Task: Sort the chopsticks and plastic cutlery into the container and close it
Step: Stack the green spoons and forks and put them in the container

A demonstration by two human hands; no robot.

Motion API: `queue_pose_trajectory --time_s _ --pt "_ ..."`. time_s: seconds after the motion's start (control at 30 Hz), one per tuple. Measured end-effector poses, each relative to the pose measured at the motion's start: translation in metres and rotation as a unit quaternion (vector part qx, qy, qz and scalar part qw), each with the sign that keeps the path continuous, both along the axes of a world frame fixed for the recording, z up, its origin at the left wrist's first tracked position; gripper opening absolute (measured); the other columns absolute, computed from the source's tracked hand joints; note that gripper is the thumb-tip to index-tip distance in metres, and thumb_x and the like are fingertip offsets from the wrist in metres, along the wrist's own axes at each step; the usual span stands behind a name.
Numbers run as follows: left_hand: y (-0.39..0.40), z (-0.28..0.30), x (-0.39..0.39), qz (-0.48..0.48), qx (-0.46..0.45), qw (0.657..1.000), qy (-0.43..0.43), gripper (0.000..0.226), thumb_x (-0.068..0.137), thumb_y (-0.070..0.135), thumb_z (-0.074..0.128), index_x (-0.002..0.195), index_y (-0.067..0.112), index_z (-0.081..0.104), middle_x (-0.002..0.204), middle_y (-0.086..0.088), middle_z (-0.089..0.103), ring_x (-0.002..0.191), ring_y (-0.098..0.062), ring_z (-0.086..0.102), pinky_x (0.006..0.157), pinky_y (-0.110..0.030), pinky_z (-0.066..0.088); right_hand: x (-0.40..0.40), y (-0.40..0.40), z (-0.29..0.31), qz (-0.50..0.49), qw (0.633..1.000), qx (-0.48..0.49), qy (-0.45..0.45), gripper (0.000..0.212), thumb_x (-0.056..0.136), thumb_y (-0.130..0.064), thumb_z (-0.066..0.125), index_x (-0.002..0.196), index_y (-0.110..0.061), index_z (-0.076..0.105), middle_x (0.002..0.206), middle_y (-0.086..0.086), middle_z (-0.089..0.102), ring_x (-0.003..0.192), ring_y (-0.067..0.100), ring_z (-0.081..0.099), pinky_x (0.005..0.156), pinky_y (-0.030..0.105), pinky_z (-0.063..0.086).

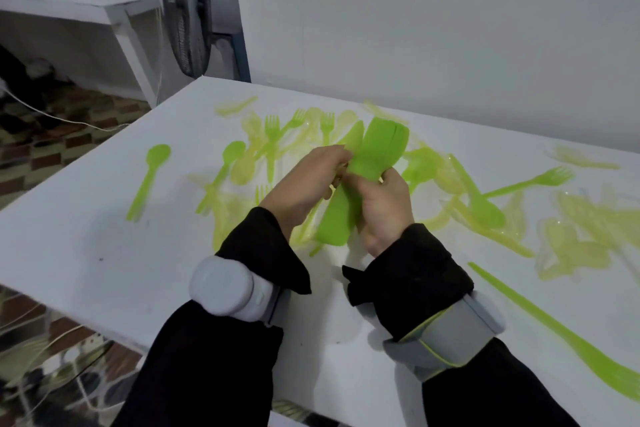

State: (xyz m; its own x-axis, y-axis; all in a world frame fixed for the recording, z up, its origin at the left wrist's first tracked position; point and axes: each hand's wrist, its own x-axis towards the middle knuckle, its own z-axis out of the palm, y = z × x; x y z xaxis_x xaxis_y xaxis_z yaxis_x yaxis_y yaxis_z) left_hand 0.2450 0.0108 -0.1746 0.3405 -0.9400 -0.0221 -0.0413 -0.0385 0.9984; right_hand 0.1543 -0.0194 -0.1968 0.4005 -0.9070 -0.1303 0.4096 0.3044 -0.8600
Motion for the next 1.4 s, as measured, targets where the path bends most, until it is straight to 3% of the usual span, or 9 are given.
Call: queue_pose_trajectory --time_s 0.07,0.17,0.3,0.43,0.5,0.57,0.67,1.1,1.4 --pt "-0.002 0.000 -0.003 -0.019 0.017 0.998 0.056 0.038 0.088 0.047 0.051 0.097 0.012 0.064 0.096 -0.002 0.066 0.090 -0.015 0.062 0.091 -0.032 0.046 0.000 0.003 -0.001 -0.007 0.999 -0.035 0.028 0.032 0.080 0.009 0.063 0.111 0.001 0.058 0.087 0.016 0.067 0.077 0.031 0.067 0.070 0.040 0.057" --pt "0.003 0.009 -0.012 -0.057 0.090 0.994 0.015 0.096 0.068 0.081 0.044 0.142 0.019 0.038 0.145 -0.003 0.042 0.135 -0.018 0.038 0.114 -0.041 0.027 -0.003 0.010 0.001 -0.001 0.999 -0.041 0.014 0.026 0.079 0.009 0.065 0.100 -0.006 0.060 0.093 0.018 0.070 0.085 0.032 0.069 0.076 0.042 0.057" --pt "0.014 0.035 0.009 -0.074 0.093 0.987 -0.107 0.067 0.093 0.056 0.040 0.150 0.028 0.019 0.156 -0.002 0.020 0.143 -0.017 0.021 0.115 -0.033 0.020 0.000 0.011 0.016 -0.004 0.998 -0.054 0.015 0.024 0.078 0.010 0.064 0.095 -0.005 0.056 0.077 0.012 0.069 0.065 0.024 0.067 0.061 0.033 0.055" --pt "0.037 0.061 0.098 0.110 0.101 0.974 -0.171 0.025 0.095 0.018 0.050 0.119 0.017 0.057 0.120 -0.009 0.055 0.107 -0.023 0.054 0.076 -0.026 0.040 0.002 0.003 0.033 -0.037 0.995 -0.082 0.045 0.021 0.079 0.010 0.064 0.085 -0.007 0.053 0.056 0.001 0.065 0.049 0.014 0.062 0.052 0.027 0.053" --pt "0.053 0.057 0.143 0.133 0.237 0.915 -0.297 0.017 0.095 0.006 0.043 0.097 0.011 0.060 0.110 -0.012 0.057 0.100 -0.023 0.055 0.071 -0.029 0.044 0.001 0.006 0.038 -0.053 0.993 -0.087 0.059 0.022 0.078 0.009 0.065 0.083 -0.009 0.054 0.055 0.001 0.065 0.049 0.014 0.061 0.054 0.029 0.052" --pt "0.071 0.025 0.188 0.099 0.378 0.789 -0.474 0.024 0.097 0.006 0.042 0.115 0.002 0.058 0.125 -0.014 0.057 0.117 -0.026 0.052 0.094 -0.030 0.040 -0.002 0.009 0.038 -0.064 0.993 -0.076 0.063 0.021 0.078 0.009 0.066 0.083 -0.009 0.054 0.056 0.004 0.064 0.048 0.015 0.061 0.055 0.030 0.051" --pt "0.081 -0.021 0.235 0.200 0.442 0.746 -0.456 0.051 0.090 0.020 0.050 0.136 -0.002 0.042 0.140 -0.021 0.043 0.129 -0.035 0.042 0.106 -0.039 0.032 -0.005 0.016 0.036 -0.088 0.993 -0.050 0.060 0.021 0.078 0.009 0.065 0.084 -0.007 0.053 0.063 0.011 0.061 0.047 0.014 0.061 0.053 0.028 0.050" --pt "0.039 -0.001 0.172 0.190 0.215 0.880 -0.378 0.028 0.091 0.002 0.043 0.109 -0.015 0.057 0.109 -0.031 0.062 0.103 -0.042 0.060 0.085 -0.040 0.051 -0.045 0.024 0.028 -0.181 0.983 0.006 0.032 0.019 0.077 0.012 0.063 0.089 0.000 0.053 0.047 0.008 0.061 0.043 0.019 0.060 0.048 0.029 0.052" --pt "0.027 -0.004 0.141 0.106 0.289 0.847 -0.433 0.028 0.091 0.016 0.056 0.109 -0.007 0.057 0.115 -0.023 0.060 0.108 -0.037 0.058 0.085 -0.034 0.045 -0.055 0.034 0.019 -0.207 0.977 0.021 0.051 0.022 0.074 0.012 0.066 0.086 -0.003 0.054 0.062 0.016 0.061 0.046 0.022 0.060 0.053 0.030 0.051"
